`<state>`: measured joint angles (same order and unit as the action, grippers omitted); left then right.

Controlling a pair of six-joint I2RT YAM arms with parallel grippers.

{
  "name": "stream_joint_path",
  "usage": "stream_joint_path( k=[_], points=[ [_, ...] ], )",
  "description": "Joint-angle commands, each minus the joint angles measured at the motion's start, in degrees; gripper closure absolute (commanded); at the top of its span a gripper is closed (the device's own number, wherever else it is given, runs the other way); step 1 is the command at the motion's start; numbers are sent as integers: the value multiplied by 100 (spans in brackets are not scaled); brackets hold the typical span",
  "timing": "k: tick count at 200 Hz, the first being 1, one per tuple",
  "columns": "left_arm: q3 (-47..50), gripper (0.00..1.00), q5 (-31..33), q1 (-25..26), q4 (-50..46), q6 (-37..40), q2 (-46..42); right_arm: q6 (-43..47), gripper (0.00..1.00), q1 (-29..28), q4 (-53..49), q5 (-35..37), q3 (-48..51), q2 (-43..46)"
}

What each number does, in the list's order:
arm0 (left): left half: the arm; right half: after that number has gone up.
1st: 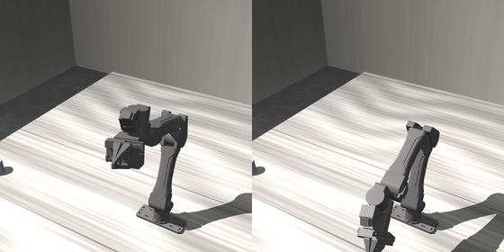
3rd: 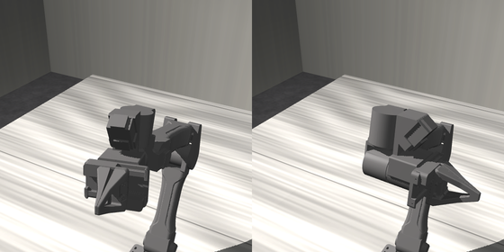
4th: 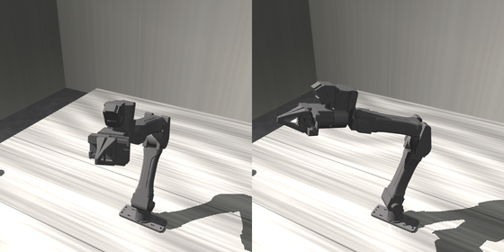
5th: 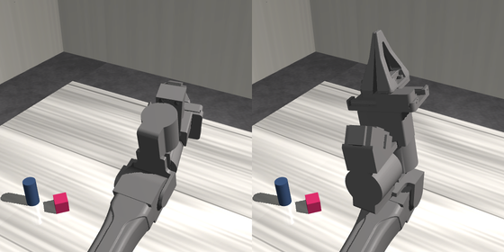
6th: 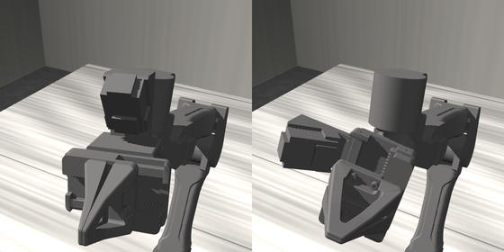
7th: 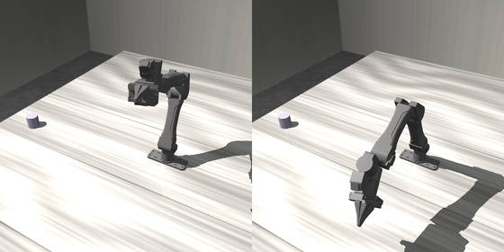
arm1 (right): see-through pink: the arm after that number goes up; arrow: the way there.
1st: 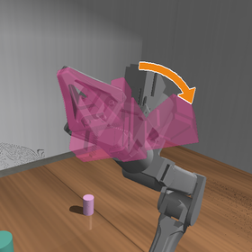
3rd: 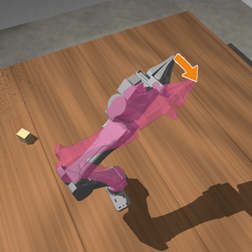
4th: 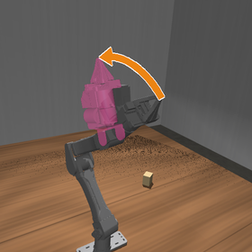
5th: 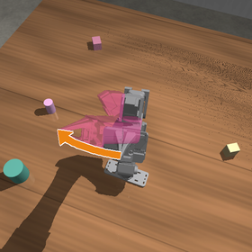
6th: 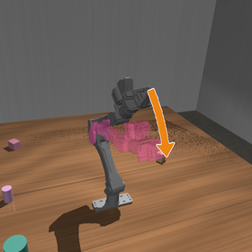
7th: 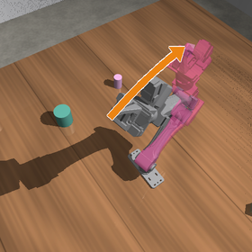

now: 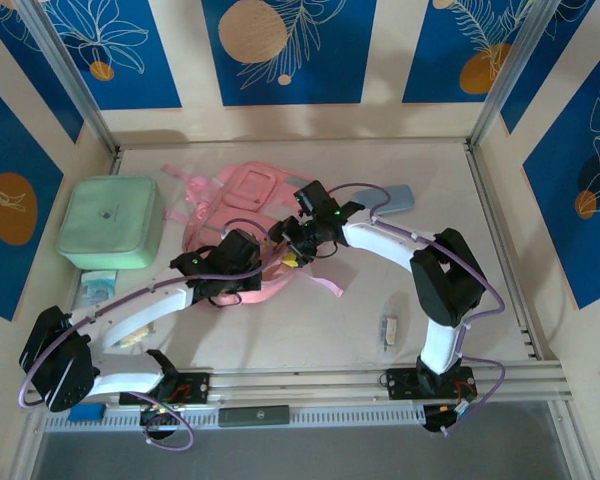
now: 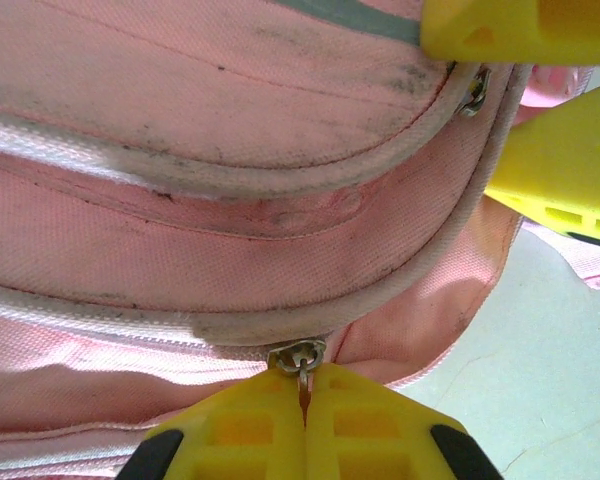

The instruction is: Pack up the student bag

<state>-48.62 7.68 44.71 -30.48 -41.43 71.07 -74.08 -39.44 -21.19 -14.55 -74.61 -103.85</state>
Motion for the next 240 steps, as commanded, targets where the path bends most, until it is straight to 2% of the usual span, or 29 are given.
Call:
stream_joint_path(
  k=[1,10,24,68,81,96,130,158,172,192,223,240],
  points=[
    [-279,100,-192,53,172,135,-12,-179,36,-89,14,69,-216,-164],
    [-280,100,-234,55,202,122,-18,-219,37,-89,115,93,-229,-226],
    [-270,100,-327,60,269,118,-10,-204,43,-91,219,203,-278,-316],
    [-293,100,-382,60,-156,171,-119,560,86,59,-202,409,-485,-203],
    [-247,100,-359,63,-409,136,-254,819,95,251,-258,245,-389,-132],
    [-169,100,-287,62,-754,54,-456,1283,100,548,-329,-82,-336,-105],
    [9,100,-392,79,-1378,-351,-821,2338,100,1430,-479,-1036,-611,-314],
    [148,100,-122,78,-1633,-603,-1074,2797,100,2098,-1251,-1285,-1425,-741],
    [182,100,78,8,-1767,-563,-1104,2780,100,2245,-1300,-1348,-1575,-768],
    [204,100,-34,-85,-1474,-381,-956,2721,100,2185,-1405,-1229,-1620,-683],
    [55,100,-560,-74,-662,-40,-444,2371,80,1910,-1188,-1429,-1311,-466],
    [-55,100,-704,-21,-320,8,-243,1989,64,1668,-956,-1377,-1010,-261]
  ],
)
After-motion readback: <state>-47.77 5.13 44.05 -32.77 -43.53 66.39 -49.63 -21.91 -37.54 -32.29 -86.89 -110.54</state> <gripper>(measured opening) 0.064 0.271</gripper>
